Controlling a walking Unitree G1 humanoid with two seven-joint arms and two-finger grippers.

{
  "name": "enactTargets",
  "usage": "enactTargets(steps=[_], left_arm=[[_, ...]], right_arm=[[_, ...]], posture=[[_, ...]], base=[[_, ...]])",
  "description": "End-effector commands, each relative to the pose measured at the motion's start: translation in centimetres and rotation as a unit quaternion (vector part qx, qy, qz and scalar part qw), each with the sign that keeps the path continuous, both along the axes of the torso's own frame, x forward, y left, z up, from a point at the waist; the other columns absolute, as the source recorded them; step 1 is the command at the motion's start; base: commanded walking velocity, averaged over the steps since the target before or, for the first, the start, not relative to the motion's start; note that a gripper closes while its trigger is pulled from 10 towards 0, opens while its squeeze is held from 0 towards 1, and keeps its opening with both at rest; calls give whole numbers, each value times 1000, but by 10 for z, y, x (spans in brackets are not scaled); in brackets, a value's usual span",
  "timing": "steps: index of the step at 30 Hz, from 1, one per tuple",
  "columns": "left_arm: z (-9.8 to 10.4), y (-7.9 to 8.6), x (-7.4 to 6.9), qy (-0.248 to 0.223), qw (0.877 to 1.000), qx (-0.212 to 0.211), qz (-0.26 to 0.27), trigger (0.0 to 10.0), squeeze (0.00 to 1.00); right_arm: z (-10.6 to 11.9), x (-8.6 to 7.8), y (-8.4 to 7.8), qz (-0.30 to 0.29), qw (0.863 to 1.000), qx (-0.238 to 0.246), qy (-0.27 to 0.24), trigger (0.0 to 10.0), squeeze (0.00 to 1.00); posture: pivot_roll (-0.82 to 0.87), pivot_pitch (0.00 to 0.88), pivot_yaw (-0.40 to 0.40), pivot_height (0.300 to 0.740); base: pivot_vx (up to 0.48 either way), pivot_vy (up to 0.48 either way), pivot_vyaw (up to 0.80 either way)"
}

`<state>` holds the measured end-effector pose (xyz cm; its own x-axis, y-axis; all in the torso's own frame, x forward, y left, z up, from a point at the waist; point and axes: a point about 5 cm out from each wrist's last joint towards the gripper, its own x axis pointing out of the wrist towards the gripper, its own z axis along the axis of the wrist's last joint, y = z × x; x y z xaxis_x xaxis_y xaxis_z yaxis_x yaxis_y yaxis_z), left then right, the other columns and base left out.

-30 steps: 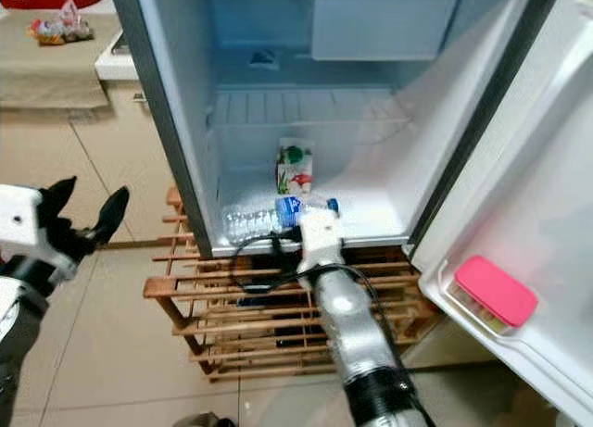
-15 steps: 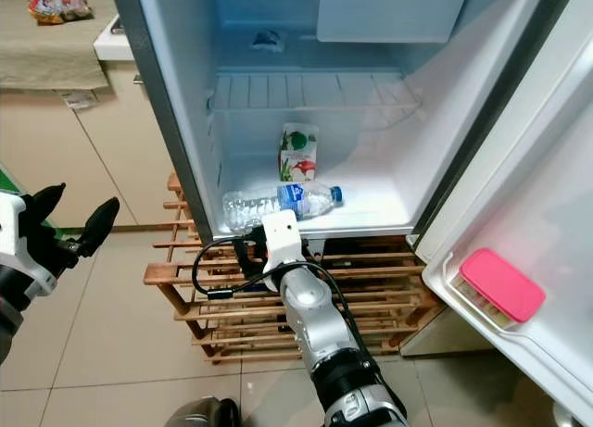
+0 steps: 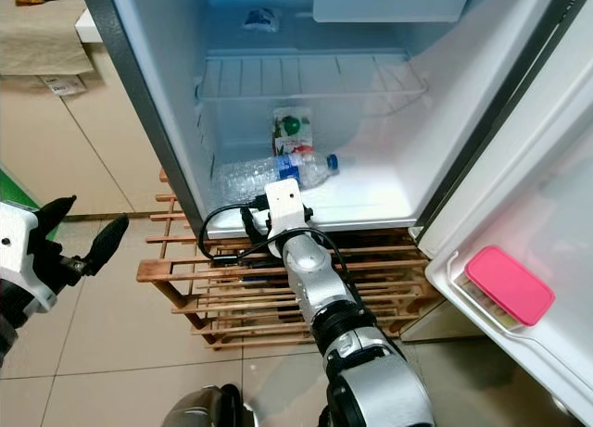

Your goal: Restocking fridge

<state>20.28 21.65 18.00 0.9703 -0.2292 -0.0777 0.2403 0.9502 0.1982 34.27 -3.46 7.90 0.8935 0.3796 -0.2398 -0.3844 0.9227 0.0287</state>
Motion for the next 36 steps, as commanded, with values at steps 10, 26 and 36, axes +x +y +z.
enactTargets(steps=[10, 26, 36], left_arm=[[-9, -31, -16, 43, 992, -19, -118, 10000, 0], [5, -57, -20, 29, 977, -23, -210, 10000, 0], [1, -60, -20, 37, 976, -25, -212, 10000, 0]], right_arm=[[19, -3, 49, 15, 997, 79, 16, 10000, 0], [36, 4, 61, 4, 993, 113, 24, 10000, 0], [52, 4, 77, 20, 991, 134, 21, 10000, 0]], posture=[[309, 192, 11, 740], [309, 196, -4, 740], [308, 186, -10, 740]], base=[[0, 0, 0], [0, 0, 0], [0, 0, 0]])
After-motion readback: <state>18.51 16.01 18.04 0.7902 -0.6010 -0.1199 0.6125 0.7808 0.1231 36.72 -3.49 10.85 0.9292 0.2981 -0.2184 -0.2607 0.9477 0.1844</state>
